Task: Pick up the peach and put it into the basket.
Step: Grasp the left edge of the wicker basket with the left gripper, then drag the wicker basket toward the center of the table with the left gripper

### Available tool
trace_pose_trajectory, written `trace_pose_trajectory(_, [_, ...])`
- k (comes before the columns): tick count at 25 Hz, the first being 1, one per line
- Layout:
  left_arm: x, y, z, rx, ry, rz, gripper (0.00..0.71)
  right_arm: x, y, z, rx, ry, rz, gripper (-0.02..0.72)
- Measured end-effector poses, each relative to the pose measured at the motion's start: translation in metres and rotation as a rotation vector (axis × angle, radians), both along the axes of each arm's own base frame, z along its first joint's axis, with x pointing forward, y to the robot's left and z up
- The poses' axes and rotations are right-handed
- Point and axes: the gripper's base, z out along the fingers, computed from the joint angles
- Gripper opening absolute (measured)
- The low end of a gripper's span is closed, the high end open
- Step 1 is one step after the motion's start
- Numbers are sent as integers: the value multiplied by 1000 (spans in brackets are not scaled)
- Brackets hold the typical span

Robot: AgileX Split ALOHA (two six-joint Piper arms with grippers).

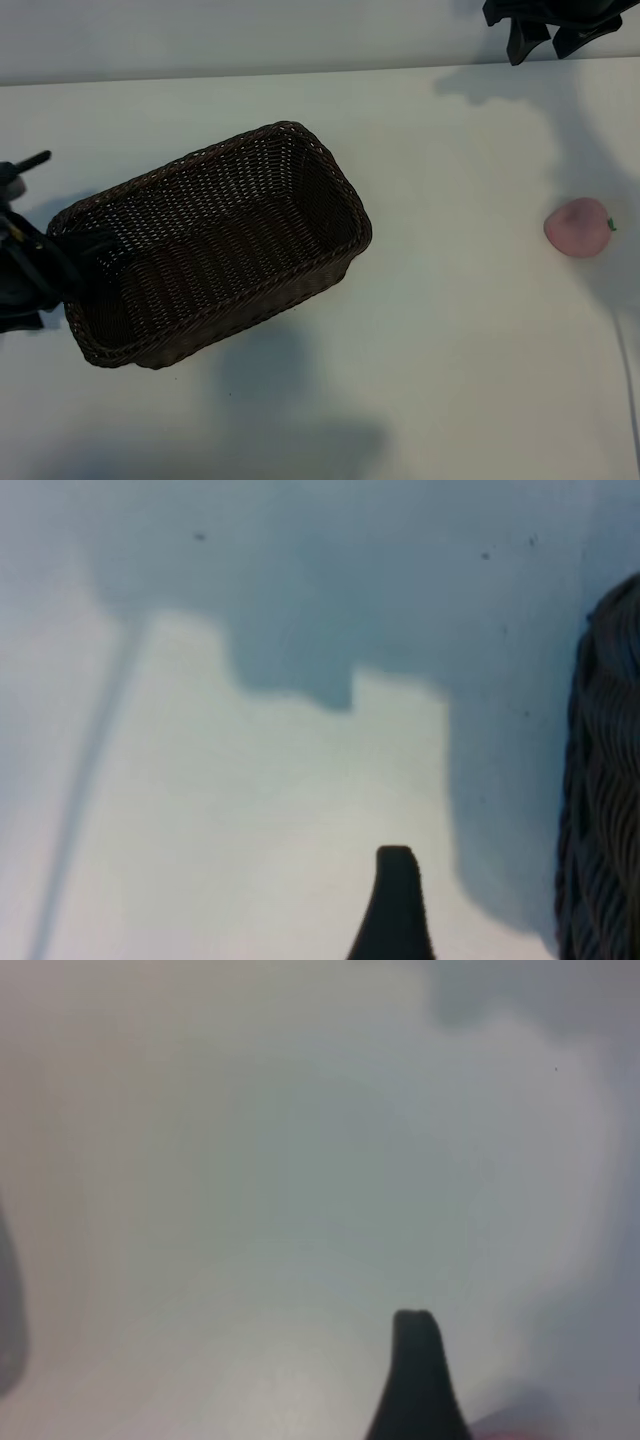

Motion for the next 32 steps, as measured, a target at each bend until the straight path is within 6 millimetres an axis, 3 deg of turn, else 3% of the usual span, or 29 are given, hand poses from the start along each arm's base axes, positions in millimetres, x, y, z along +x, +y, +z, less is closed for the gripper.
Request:
trace_pose_trajectory(8, [14,-9,-33,-71,28,-33,585,0,0,0,0,0,0,514])
trace_pose_trajectory(10, [15,-10,-33,-76,21,-41,540,0,0,0,0,0,0,514])
trace_pose_trajectory(13, [16,-10,-33,-84,13,-30,409,0,0,0,0,0,0,514])
trace_pose_trajectory(25, [18,-11,-31,-95,-22,-59,401,0,0,0,0,0,0,514])
trace_pose_trajectory(32, [18,-17,-8,-162,-134,-95,399,0,0,0,0,0,0,514])
